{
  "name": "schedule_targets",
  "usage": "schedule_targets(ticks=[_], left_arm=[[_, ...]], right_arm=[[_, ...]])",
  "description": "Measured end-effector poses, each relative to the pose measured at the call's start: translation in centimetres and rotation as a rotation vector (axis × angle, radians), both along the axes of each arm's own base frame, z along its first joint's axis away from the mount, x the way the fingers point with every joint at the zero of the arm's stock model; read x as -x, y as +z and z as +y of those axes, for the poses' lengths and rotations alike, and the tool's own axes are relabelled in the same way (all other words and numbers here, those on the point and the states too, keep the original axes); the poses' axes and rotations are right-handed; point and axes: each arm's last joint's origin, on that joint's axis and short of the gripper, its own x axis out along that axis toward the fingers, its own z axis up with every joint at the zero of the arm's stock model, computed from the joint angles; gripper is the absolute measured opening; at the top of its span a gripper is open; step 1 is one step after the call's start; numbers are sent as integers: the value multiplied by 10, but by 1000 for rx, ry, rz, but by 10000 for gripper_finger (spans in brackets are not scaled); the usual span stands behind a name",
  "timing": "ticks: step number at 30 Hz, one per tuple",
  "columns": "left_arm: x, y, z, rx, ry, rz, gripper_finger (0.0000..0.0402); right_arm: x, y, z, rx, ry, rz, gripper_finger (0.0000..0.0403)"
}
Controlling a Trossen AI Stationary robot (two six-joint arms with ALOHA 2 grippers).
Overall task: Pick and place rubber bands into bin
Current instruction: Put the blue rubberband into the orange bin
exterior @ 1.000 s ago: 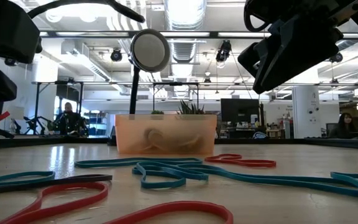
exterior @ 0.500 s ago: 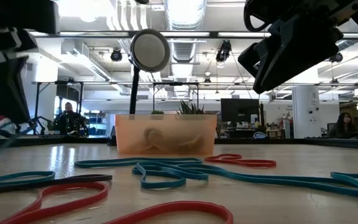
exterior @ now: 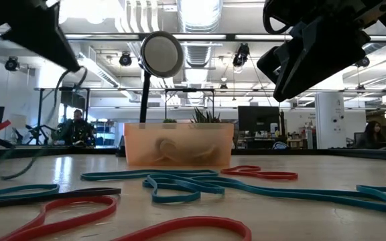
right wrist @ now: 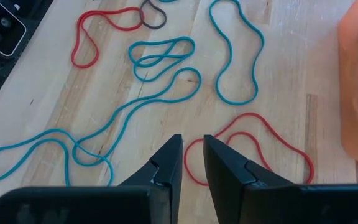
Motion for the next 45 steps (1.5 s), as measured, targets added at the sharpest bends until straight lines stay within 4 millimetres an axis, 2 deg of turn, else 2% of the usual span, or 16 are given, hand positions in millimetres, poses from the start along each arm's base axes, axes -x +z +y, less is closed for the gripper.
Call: schedule_targets(ticks=[9,17,21,32,40,45], left_arm=[[-12,28,17,-149,-44,-18,0],[-28,51,45,-293,-63,-19,0],[-36,56,63,-342,-40,-2,0],[-69,55,98,-370,-22,47,0],[-93,38,125,-296,-60,99,0],[-98,22,145,-229,-69,149,0]], right_arm=[[0,0,0,0,0,0,59],[0,0,0,0,0,0,56],[0,0,0,0,0,0,56],[0,0,0,11,12,-3,56],[0,0,0,13,14,-3,56],[0,0,0,13,14,-2,56]])
